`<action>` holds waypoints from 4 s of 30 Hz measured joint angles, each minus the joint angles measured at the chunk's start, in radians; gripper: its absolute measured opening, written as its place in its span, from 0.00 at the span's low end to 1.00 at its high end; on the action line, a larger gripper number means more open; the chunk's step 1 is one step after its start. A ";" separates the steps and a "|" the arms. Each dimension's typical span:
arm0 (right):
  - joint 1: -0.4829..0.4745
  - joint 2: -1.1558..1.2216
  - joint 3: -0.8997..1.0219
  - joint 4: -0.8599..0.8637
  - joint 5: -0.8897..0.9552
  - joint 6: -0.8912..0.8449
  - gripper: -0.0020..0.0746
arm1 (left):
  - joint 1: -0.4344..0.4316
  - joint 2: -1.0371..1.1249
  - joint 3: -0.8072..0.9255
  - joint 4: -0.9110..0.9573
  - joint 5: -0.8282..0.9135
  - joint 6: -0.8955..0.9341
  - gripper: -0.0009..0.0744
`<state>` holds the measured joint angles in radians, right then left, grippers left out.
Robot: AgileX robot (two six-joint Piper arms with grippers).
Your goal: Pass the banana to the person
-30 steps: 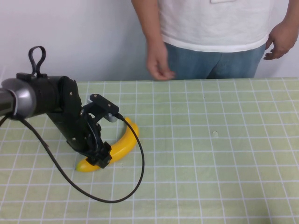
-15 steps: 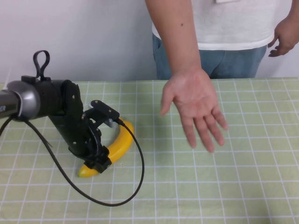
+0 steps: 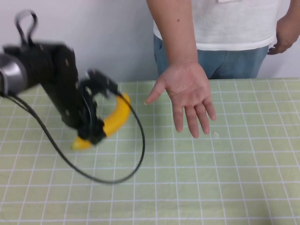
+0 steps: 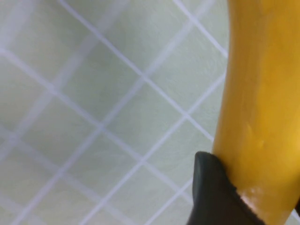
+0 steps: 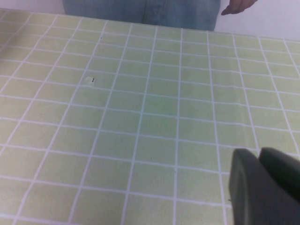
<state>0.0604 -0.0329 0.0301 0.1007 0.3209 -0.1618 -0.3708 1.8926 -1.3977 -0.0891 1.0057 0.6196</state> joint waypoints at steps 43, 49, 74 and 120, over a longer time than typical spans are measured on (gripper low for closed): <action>0.000 0.000 0.000 -0.002 0.000 0.000 0.02 | -0.418 0.023 -0.448 0.218 0.240 -0.038 0.39; 0.000 0.000 0.000 -0.002 0.000 0.000 0.02 | -0.418 0.032 -0.456 0.276 0.238 -0.085 0.50; 0.000 0.000 0.000 -0.002 0.000 0.000 0.02 | -0.417 -0.447 -0.566 0.363 0.257 -0.389 0.09; 0.000 0.000 0.000 -0.002 0.000 0.000 0.02 | -0.094 -1.321 0.648 0.199 -0.409 -0.561 0.01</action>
<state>0.0604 -0.0329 0.0301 0.0989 0.3209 -0.1618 -0.4647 0.5714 -0.7500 0.1103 0.5967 0.0585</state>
